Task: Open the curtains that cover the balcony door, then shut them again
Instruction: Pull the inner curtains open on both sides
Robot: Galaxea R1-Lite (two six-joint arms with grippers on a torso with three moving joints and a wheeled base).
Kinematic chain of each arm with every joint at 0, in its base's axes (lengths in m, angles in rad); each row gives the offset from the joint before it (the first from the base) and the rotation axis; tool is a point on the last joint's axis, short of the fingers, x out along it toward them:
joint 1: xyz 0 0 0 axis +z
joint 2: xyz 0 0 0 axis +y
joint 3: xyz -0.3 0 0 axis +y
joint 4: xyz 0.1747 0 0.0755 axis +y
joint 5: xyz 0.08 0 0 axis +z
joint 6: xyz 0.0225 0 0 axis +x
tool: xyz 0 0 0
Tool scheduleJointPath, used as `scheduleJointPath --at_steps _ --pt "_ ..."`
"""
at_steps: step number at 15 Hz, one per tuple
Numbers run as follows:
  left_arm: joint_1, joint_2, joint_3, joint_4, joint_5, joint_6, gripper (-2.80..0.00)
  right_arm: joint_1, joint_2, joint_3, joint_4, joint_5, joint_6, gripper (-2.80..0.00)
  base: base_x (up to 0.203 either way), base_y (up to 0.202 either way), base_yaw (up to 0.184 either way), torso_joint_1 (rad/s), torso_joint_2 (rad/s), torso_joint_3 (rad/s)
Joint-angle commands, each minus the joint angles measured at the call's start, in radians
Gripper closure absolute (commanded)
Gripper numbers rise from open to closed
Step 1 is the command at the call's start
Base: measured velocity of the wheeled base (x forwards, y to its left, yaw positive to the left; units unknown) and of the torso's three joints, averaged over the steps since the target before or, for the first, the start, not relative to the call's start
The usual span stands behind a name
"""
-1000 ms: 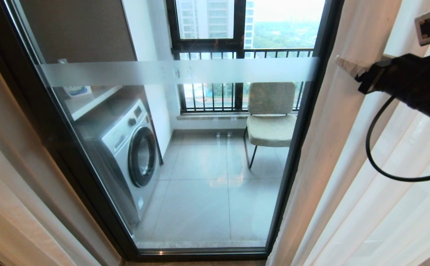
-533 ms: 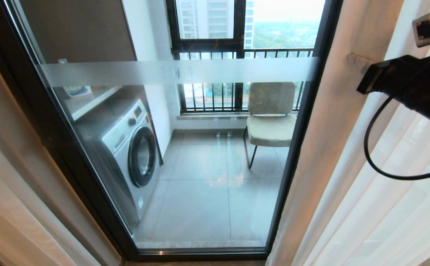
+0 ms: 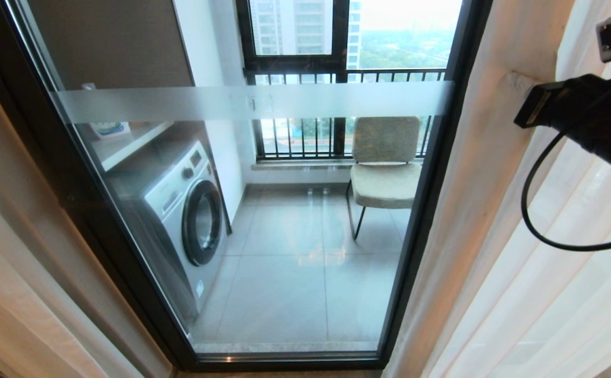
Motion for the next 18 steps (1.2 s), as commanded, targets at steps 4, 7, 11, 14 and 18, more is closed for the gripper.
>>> scheduleJointPath --at_steps 4,7,11,14,18 --pt "0.001 0.0 0.0 0.0 0.0 0.0 0.0 -0.064 -0.018 0.0 -0.005 -0.011 -0.001 0.0 0.0 0.0 0.0 0.0 0.0 0.0" --pt "0.0 0.0 0.0 0.0 0.0 0.0 0.0 -0.11 -0.029 0.002 -0.003 -0.011 -0.001 0.0 0.0 0.0 0.0 0.0 0.0 0.0" --pt "0.001 0.0 0.0 0.0 0.0 0.0 0.0 -0.152 -0.035 0.002 -0.003 -0.009 0.017 0.0 0.0 0.0 0.0 0.0 0.0 0.0" --pt "0.0 0.0 0.0 0.0 0.0 0.0 0.0 -0.155 -0.035 0.003 -0.003 -0.011 0.029 0.0 0.0 0.0 0.0 0.0 0.0 0.0" --pt "0.0 0.0 0.0 0.0 0.002 -0.001 0.0 -0.155 -0.031 0.005 -0.003 -0.011 0.027 0.0 0.0 0.0 0.0 0.0 0.0 0.0"
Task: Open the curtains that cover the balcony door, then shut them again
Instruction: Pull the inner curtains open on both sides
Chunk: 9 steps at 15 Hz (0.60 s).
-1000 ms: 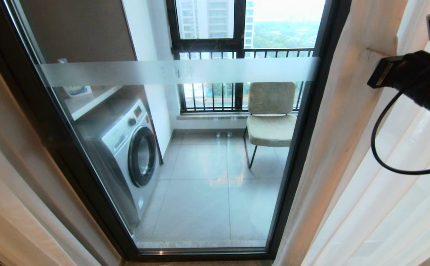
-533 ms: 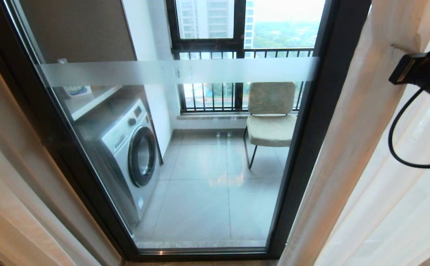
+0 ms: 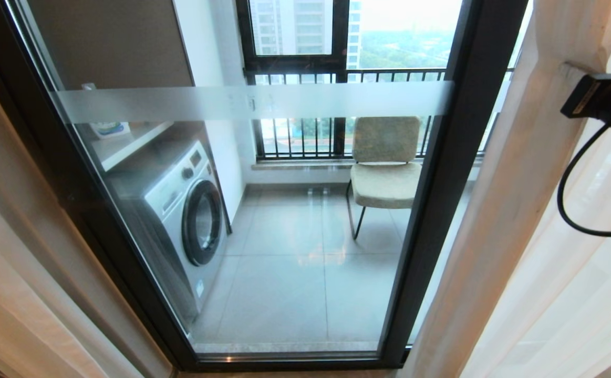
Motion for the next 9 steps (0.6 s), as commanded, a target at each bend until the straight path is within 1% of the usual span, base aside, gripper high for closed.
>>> scheduleJointPath --at_steps 1,9 --pt "0.0 0.0 0.0 0.0 0.001 -0.001 0.0 0.0 0.002 0.004 -0.008 0.001 -0.002 0.0 0.0 0.0 0.0 0.0 0.0 0.0" --pt "0.0 0.0 0.0 -0.001 -0.001 0.0 0.0 0.0 0.005 0.011 -0.008 0.003 -0.001 0.0 0.0 0.0 0.0 0.0 0.0 0.0"
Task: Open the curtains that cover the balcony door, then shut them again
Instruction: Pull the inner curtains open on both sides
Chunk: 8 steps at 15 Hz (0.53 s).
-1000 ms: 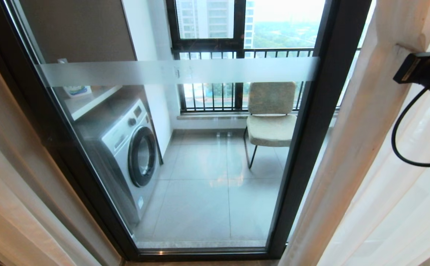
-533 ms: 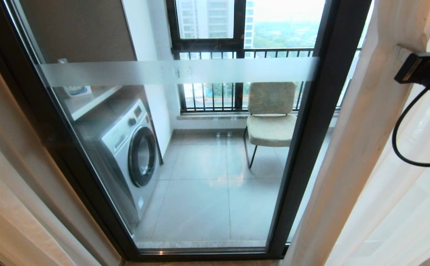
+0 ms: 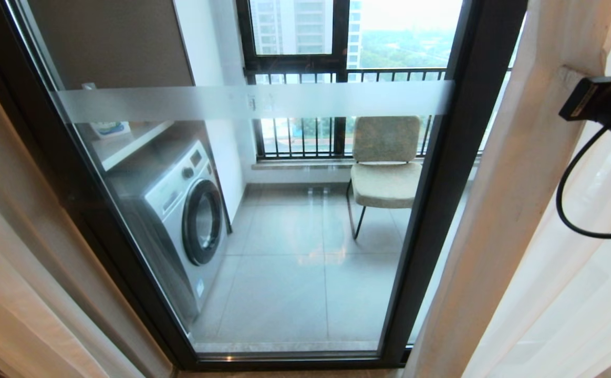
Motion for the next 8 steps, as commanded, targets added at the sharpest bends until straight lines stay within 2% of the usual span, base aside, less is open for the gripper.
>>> scheduleJointPath --at_steps 1,3,8 --pt "0.001 0.0 -0.001 -0.001 0.0 0.0 0.0 -0.001 0.002 0.001 -0.005 0.001 0.0 0.0 0.0 0.0 0.0 0.0 0.0 0.0" --pt "0.0 0.0 0.0 -0.001 0.0 0.0 0.0 0.0 0.002 0.004 -0.005 0.001 0.0 0.0 0.001 -0.047 0.007 -0.004 0.0 0.004" --pt "0.0 0.0 -0.001 -0.002 0.0 -0.001 0.0 -0.001 0.003 0.004 -0.005 0.001 0.0 0.0 0.0 -0.184 0.002 0.002 0.0 0.003"
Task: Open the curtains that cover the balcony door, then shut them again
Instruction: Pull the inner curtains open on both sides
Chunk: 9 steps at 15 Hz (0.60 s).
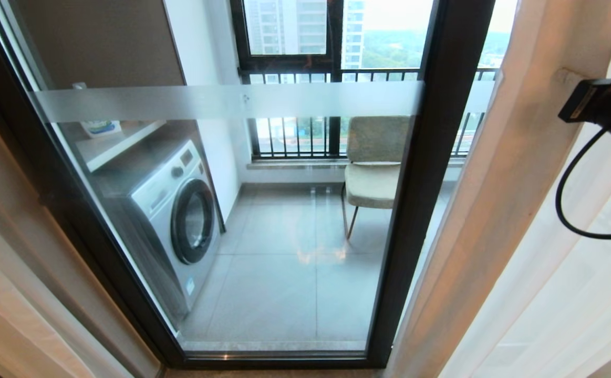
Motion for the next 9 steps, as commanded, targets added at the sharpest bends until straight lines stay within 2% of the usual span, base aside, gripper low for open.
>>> scheduleJointPath --at_steps 1,9 --pt "0.0 0.0 -0.001 -0.001 0.0 0.0 0.0 0.0 0.001 0.002 -0.005 0.001 -0.001 0.0 0.0 -0.193 0.0 0.007 0.0 0.002" --pt "0.0 0.0 0.0 -0.001 0.0 0.0 0.0 -0.002 0.001 0.023 -0.008 0.001 -0.002 0.0 0.0 -0.191 0.002 0.003 0.0 0.001"
